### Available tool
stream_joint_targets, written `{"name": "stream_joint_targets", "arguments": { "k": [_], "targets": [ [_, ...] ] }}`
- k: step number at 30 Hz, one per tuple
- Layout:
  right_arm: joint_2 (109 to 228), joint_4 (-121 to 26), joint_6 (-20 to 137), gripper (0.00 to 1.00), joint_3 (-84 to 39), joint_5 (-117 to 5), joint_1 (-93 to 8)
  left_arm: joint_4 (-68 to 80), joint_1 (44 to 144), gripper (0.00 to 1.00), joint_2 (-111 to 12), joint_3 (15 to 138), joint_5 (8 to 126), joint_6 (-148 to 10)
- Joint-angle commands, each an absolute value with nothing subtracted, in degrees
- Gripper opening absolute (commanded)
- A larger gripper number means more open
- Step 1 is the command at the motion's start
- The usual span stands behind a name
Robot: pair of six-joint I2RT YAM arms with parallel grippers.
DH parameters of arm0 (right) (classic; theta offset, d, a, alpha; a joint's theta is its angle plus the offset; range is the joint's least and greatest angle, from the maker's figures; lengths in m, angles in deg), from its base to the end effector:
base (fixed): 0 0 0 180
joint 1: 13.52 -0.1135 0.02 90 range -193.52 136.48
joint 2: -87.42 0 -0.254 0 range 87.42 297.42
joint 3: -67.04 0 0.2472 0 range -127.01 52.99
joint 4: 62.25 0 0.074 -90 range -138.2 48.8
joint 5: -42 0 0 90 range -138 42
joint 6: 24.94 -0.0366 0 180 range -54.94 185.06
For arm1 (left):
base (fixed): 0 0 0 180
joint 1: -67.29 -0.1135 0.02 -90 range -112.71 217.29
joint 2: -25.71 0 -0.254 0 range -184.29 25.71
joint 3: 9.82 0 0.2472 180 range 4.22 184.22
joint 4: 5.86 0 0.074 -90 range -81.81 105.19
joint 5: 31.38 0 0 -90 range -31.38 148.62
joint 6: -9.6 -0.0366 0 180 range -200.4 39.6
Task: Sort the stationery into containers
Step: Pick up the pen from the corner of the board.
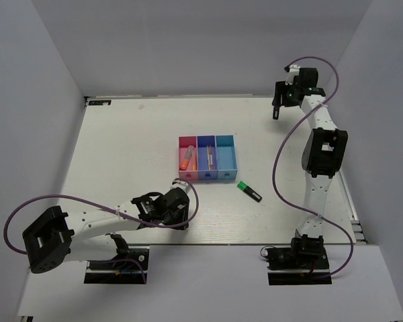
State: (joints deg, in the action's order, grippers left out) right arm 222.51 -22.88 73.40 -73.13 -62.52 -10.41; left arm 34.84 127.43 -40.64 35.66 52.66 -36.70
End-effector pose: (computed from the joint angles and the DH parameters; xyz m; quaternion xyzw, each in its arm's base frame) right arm 0.5362 -0.0199 0.2531 -0.0990 0.8734 0.0649 0.4723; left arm 0.1037 -0.1730 0.1610 0.1258 0.9599 -0.1620 0.1909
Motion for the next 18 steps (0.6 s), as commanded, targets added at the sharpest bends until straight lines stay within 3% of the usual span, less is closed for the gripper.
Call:
{"name": "stream_joint_targets", "arguments": {
  "k": [1,18],
  "targets": [
    [225.1,-20.3,70.3,0.63,-71.5,-59.7,-11.4,34.6,127.8,0.41,-41.7,36.6,51.5,-36.2],
    [229.5,-28.8,69.0,0.58,-69.3,-53.7,-12.7,35.2,127.7,0.41,-43.0,36.6,51.6,-36.5]
  ]
}}
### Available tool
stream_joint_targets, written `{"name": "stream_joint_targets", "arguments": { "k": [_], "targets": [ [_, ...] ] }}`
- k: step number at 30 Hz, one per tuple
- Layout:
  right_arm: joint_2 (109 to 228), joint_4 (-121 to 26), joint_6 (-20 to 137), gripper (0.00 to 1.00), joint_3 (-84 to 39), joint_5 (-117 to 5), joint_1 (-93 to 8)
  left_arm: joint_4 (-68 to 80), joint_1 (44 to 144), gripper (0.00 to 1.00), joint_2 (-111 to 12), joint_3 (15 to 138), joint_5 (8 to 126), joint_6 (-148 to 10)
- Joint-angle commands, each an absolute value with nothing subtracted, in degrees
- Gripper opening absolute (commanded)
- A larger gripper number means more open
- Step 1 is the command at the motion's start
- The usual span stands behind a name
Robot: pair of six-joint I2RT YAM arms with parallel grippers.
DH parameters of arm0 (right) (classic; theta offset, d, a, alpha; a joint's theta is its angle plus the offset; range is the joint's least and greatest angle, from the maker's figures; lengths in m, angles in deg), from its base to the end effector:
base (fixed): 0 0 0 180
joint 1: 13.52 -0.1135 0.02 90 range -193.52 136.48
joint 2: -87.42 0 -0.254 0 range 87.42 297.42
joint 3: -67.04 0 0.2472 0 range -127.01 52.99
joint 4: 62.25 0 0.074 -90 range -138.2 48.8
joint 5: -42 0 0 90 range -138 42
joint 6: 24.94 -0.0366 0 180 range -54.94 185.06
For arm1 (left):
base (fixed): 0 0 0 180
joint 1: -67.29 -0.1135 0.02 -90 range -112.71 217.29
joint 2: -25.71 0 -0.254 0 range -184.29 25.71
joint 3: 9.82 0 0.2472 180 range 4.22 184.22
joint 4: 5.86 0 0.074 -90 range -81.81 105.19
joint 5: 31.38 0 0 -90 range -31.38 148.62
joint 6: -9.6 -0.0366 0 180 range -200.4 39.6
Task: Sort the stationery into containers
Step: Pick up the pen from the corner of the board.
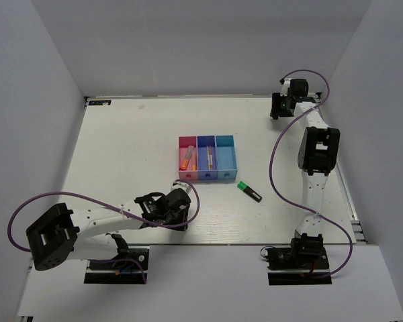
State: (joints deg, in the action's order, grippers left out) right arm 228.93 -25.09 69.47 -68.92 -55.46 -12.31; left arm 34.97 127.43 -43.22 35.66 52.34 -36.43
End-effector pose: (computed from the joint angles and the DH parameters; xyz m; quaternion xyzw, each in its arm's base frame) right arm 0.5459 -0.0068 0.1729 -0.0516 0.9130 0.0399 0.4027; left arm 0.1047 -0.1744 0.1527 0.1248 0.9655 -0.1424 0.1788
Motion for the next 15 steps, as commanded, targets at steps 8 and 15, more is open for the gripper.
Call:
{"name": "stream_joint_targets", "arguments": {
  "k": [8,15],
  "targets": [
    [232.3,-31.6,68.7,0.56,-70.4,-51.0,-13.5,35.8,127.8,0.41,-43.1,36.9,51.7,-36.5],
    [234.2,-31.3,69.0,0.52,-71.2,-49.6,-13.3,36.1,127.7,0.41,-42.8,36.9,51.5,-36.2]
  ]
}}
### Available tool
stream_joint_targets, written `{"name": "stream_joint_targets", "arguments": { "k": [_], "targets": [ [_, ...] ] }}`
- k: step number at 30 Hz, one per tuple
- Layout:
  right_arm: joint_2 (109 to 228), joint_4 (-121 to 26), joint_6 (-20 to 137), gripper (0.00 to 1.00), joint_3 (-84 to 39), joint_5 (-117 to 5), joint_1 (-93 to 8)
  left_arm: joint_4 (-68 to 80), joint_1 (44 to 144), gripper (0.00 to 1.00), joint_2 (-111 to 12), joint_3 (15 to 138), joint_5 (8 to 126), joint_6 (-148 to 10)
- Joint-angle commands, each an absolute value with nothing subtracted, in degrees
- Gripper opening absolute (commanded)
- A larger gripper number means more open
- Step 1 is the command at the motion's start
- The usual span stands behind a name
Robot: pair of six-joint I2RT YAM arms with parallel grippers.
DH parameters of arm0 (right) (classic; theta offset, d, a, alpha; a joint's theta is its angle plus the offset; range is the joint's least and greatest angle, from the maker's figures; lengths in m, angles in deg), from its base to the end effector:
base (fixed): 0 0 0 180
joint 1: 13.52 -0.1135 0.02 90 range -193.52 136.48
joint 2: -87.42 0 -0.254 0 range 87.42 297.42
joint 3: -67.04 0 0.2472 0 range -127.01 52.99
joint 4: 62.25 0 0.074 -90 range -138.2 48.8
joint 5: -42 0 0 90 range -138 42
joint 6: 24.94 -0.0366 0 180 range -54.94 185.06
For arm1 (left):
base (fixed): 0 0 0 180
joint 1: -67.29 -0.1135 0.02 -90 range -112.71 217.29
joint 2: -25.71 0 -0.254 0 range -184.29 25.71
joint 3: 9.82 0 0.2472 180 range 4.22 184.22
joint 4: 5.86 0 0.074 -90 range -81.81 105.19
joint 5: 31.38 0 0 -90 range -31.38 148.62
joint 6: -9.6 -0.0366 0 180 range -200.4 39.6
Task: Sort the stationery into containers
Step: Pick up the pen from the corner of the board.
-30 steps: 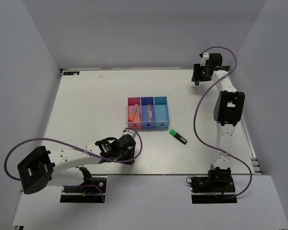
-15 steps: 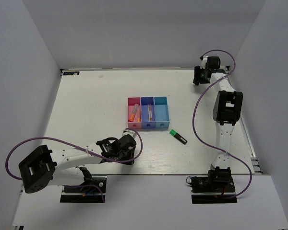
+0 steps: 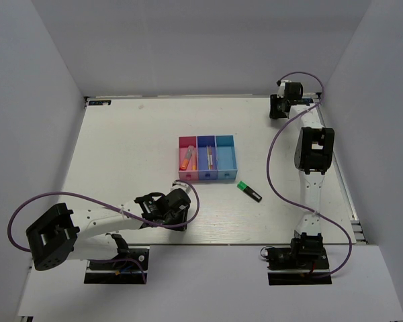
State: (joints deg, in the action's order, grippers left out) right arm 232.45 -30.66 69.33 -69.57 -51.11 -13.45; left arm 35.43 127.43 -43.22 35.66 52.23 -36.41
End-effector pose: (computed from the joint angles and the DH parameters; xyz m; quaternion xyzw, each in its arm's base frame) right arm 0.5573 0.0013 0.1518 -0.0447 0.9050 0.0086 0.4230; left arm 0.1044 -0.1736 0.1523 0.1248 0.9663 -0.1388 0.1771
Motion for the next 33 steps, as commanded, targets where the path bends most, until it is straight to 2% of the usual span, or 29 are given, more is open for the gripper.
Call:
{"name": "stream_joint_targets", "arguments": {
  "k": [1,3,6,8,14,20,33],
  "targets": [
    [234.3,-31.4,69.0,0.5,-70.9,-49.5,-13.3,36.4,127.8,0.41,-42.9,37.0,51.3,-36.3],
    [234.3,-30.8,69.2,0.48,-70.8,-49.2,-13.4,36.5,127.7,0.41,-42.8,37.1,51.4,-36.3],
    [234.3,-29.9,69.5,0.39,-70.6,-49.2,-13.4,36.7,127.7,0.41,-42.5,36.9,51.3,-36.0],
    [234.2,-29.5,69.6,0.28,-70.6,-49.1,-13.3,36.6,127.7,0.41,-42.2,36.9,51.3,-35.9],
    [231.8,-27.3,69.5,0.13,-67.2,-49.4,-13.4,36.8,127.7,0.41,-41.0,36.5,51.1,-35.6],
    [224.2,-25.2,70.9,0.06,-58.2,-53.4,-13.3,36.0,127.8,0.41,-39.3,35.3,51.2,-35.1],
    [199.6,-16.8,78.3,0.0,-30.2,-65.9,-12.8,35.9,130.7,0.39,-35.2,33.4,49.4,-35.0]
  ]
}}
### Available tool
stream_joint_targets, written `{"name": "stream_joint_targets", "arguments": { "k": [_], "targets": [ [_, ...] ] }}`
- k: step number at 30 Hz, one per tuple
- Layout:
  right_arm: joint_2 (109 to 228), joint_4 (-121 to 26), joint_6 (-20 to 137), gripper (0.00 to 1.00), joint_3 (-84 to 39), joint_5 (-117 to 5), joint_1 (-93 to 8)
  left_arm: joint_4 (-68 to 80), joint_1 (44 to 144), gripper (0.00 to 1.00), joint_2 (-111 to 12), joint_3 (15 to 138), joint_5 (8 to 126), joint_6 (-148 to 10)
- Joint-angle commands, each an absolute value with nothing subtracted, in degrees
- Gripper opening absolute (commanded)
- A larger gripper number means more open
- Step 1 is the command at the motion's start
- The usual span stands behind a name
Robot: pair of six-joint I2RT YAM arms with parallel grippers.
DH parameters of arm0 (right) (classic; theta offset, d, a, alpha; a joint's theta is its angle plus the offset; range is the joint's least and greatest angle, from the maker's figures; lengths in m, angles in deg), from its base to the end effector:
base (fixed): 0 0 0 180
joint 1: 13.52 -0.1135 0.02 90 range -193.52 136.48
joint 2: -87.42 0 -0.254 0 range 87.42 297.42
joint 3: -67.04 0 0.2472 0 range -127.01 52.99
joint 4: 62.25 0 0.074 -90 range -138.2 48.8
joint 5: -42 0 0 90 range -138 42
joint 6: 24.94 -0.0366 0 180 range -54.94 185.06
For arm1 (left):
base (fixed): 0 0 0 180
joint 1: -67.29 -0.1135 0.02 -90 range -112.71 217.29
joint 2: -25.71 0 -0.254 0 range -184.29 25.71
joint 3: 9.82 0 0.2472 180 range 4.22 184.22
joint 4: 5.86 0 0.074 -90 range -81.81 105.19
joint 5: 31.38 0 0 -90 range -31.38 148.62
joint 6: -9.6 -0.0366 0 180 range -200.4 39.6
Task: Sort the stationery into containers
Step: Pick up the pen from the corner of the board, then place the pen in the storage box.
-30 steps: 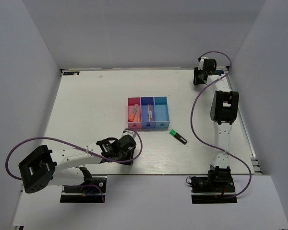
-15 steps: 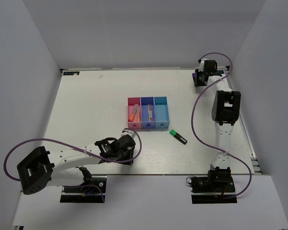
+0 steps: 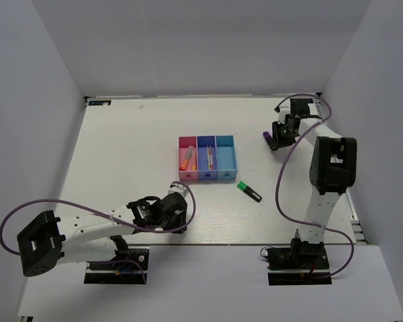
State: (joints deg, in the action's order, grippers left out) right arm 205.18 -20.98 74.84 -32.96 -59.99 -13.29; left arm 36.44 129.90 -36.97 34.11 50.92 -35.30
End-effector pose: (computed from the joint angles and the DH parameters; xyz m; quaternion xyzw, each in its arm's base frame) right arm 0.4303 0.0059 0.1687 -0.1076 0.9528 0.0771 0.2733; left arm 0.0922 -0.1672 0.1632 0.1305 0.9574 -0.1630 0.1996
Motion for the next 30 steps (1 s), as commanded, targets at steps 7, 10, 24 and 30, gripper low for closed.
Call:
{"name": "stream_joint_targets", "arguments": {
  "k": [7,10,24,30],
  "targets": [
    [183.5,-17.4,79.9,0.0,-16.1,-70.1,-12.5,36.0,132.8,0.39,-33.6,33.1,48.3,-34.9],
    [180.2,-17.4,79.2,0.0,-12.7,-71.5,-12.3,36.1,133.9,0.39,-32.7,33.1,47.5,-34.8],
    [168.3,-18.8,73.0,0.0,-7.8,-85.4,-16.2,36.5,137.3,0.38,-32.4,33.7,44.8,-34.2],
    [172.6,-23.9,66.5,0.0,-9.3,-86.3,-22.2,36.6,138.4,0.38,-32.4,33.9,43.8,-33.5]
  ]
}}
